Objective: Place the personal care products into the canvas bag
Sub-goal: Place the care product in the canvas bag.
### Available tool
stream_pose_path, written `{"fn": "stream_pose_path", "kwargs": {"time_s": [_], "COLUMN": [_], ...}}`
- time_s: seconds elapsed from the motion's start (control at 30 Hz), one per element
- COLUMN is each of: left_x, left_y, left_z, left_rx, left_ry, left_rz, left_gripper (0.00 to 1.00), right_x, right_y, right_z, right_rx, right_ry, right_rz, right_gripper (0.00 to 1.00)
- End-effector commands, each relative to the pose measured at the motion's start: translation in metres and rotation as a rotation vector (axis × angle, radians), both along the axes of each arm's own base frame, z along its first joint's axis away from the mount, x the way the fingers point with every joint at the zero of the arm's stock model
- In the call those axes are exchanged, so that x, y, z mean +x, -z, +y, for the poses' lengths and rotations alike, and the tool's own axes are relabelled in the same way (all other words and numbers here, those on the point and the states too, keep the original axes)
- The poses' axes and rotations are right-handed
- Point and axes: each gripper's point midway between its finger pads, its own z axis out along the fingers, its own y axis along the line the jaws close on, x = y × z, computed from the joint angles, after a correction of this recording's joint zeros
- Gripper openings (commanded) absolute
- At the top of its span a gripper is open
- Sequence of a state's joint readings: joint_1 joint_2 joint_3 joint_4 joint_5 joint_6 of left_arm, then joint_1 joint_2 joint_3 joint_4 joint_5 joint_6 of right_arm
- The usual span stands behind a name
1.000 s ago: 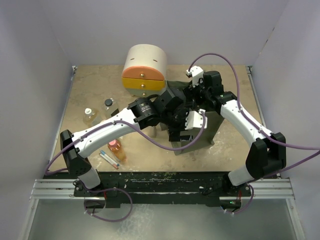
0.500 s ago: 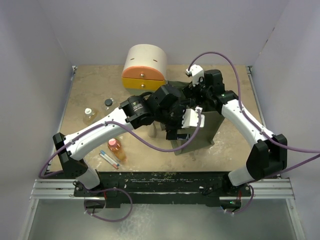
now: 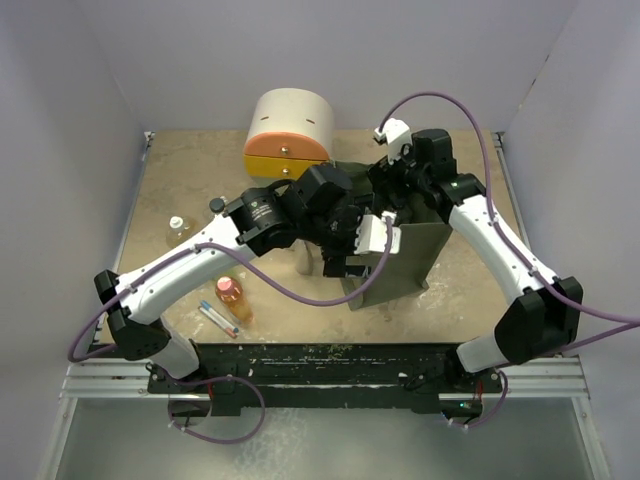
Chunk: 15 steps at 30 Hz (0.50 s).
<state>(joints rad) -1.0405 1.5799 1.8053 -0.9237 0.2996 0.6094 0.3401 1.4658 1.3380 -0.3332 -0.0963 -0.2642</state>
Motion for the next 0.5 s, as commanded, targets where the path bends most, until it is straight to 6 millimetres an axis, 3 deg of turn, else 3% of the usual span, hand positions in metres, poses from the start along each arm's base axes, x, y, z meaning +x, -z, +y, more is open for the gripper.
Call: {"fn": "stream_pose_path", "kwargs": {"time_s": [0.0, 0.27, 0.47], "left_x": [0.002, 0.004, 0.022], "left_y": [-0.046, -0.067, -0.078], "left_z": [0.015, 0.037, 0.066], "left_rx": [-0.1, -0.145, -0.205], "left_ry": [-0.002, -0.006, -0.084], "left_rz": [-0.056, -0.047, -0.002], "left_gripper": [0.99, 0.99, 0.99], "right_x": [-0.004, -0.022, -0.046], "right_y": [-0.052, -0.09, -0.127], "right_z": [0.002, 0.007, 0.013], "right_rx": [0.033, 0.071, 0.083], "right_ry": [-0.027, -0.087, -0.192], "right_rz": [-0.101, -0.15, -0.193], "right_gripper": [0.92, 0.91, 0.91]}}
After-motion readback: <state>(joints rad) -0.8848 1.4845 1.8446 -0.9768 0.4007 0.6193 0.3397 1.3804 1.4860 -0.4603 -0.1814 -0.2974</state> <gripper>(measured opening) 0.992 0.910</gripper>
